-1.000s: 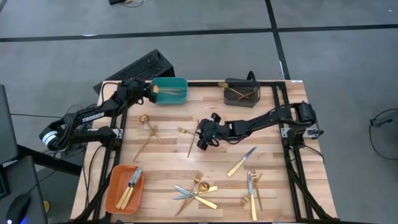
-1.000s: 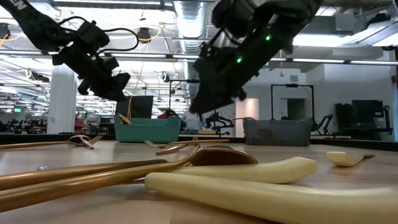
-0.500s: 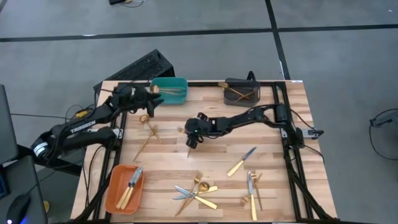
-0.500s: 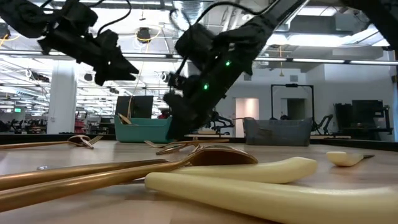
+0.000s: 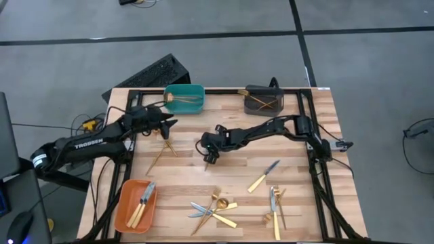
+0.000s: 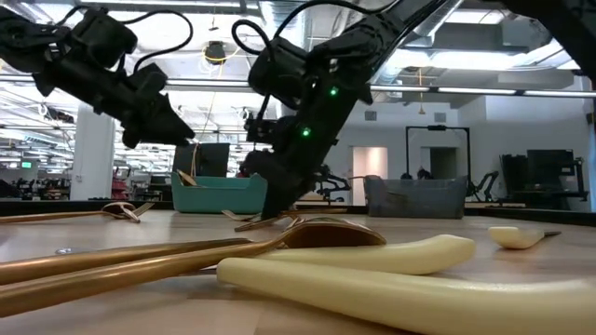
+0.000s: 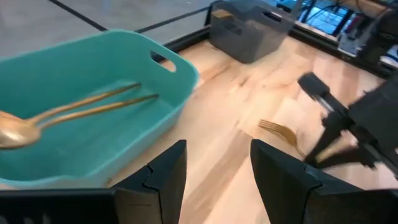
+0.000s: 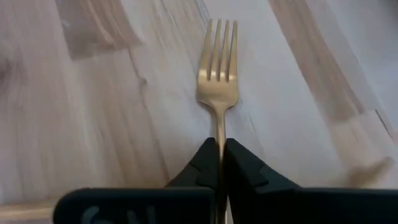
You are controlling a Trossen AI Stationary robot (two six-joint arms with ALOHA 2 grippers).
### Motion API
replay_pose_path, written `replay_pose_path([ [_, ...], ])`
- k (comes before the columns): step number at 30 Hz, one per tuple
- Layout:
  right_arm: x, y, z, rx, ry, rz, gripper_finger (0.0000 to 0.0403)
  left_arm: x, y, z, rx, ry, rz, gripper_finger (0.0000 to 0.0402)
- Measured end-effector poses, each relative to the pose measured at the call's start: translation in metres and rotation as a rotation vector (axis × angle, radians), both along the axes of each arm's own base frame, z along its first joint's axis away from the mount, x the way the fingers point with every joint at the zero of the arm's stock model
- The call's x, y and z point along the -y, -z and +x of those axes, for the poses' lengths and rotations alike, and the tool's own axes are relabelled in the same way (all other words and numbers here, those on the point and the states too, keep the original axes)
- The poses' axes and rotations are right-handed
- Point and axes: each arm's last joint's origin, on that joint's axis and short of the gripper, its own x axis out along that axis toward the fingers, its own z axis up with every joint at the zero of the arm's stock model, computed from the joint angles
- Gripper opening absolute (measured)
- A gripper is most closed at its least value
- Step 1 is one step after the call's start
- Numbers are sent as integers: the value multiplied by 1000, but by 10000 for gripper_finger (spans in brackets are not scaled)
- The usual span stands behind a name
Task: Sort silverware by color (type)
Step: Put the gold fork into the black bin
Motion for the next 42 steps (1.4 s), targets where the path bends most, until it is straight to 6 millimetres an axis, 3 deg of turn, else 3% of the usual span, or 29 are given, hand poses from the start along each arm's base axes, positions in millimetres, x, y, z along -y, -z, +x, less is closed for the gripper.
replay_pose_path([
  [5, 0, -32, -10, -13, 32, -139, 38, 5, 7, 1, -3, 25, -3, 164],
  [15, 26, -116, -67, -133, 170, -380, 40, 3, 7, 0, -49, -24, 66, 164],
  [17, 33, -114, -82, -193, 139, -425, 41, 2, 8, -1, -66, -55, 82, 164],
  [23, 69, -81, -143, -295, 111, -466, 41, 2, 12, 1, -86, -40, 56, 164],
  [27, 85, -69, -176, -206, 115, -519, 41, 2, 13, 4, -98, -48, 67, 164],
  [30, 95, -72, -197, -95, 51, -604, 41, 0, 12, 7, -77, -58, 84, 164],
  [35, 114, -71, -222, -42, 32, -767, 46, -3, 11, 12, -40, -61, 102, 164],
  [42, 141, -68, -241, 68, 14, -655, 78, -6, 18, 17, -53, -70, 67, 164],
])
